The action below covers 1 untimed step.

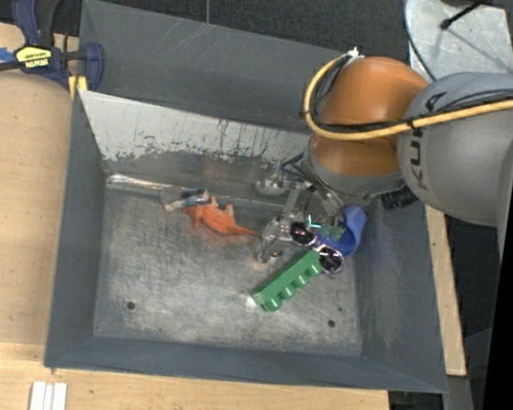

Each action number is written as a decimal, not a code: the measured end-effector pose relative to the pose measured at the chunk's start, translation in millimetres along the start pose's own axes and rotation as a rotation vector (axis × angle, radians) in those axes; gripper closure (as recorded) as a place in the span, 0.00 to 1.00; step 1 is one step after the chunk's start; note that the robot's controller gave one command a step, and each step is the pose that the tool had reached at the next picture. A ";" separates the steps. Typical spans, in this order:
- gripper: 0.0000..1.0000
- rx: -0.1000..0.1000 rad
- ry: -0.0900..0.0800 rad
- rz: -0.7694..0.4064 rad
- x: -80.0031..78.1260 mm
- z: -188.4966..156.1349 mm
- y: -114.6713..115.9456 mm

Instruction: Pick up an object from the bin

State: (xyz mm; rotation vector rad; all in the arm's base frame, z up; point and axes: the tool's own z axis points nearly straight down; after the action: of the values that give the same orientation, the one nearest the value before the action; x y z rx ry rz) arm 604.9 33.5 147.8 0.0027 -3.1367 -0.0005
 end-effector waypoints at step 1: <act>0.00 0.000 -0.008 0.000 -1.9 -4.7 0.0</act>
Offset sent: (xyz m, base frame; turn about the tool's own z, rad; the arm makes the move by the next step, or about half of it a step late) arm 0.0138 0.0490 -0.0092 -0.0496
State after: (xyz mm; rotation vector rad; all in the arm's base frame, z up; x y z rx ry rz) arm 606.8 33.5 152.5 0.0022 -3.1450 -0.0011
